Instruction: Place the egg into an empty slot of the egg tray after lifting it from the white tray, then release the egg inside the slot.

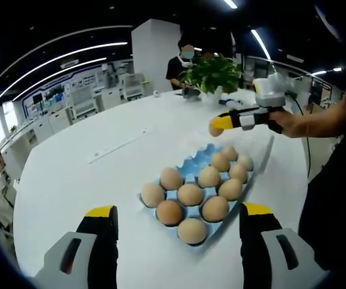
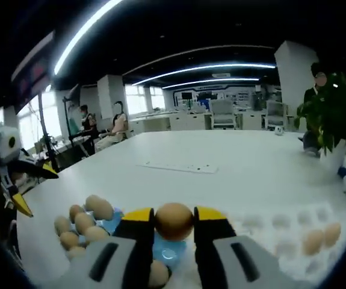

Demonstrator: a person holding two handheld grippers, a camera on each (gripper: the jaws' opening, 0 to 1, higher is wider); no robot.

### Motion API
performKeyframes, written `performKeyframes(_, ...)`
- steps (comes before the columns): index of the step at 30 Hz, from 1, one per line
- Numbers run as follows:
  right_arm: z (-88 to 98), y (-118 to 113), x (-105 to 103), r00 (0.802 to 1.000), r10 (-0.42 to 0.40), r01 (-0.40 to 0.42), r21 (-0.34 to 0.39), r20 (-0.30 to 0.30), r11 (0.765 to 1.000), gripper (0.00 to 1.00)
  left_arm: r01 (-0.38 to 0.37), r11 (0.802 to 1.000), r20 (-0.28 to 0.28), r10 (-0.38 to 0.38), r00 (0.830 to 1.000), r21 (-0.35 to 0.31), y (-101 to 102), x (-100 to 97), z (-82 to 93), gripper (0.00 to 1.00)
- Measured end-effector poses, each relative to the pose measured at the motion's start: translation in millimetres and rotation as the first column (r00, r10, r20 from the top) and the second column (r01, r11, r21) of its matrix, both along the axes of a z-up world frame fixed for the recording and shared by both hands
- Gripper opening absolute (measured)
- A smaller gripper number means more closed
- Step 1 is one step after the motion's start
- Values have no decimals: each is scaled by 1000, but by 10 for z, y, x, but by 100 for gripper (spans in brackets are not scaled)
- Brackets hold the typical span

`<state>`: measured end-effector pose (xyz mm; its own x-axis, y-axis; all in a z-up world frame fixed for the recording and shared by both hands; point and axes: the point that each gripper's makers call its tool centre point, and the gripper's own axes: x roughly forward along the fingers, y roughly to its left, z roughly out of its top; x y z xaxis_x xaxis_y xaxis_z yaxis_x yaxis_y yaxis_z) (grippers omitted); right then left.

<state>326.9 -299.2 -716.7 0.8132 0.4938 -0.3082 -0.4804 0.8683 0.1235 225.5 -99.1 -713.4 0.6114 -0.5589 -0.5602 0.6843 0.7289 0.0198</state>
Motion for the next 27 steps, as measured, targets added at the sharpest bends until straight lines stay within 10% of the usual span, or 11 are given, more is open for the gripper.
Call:
performKeyframes(15,-178,871,12,969,245,-246,-48,-41,968,25,4,1000,-7,-4,1000,-6,-9,18,-18,85)
performKeyframes(27,-359,1065,-52,947,312,-318,-75,-80,945,25,-1,1000,-5,1,1000,-8,-13,31,-14,84)
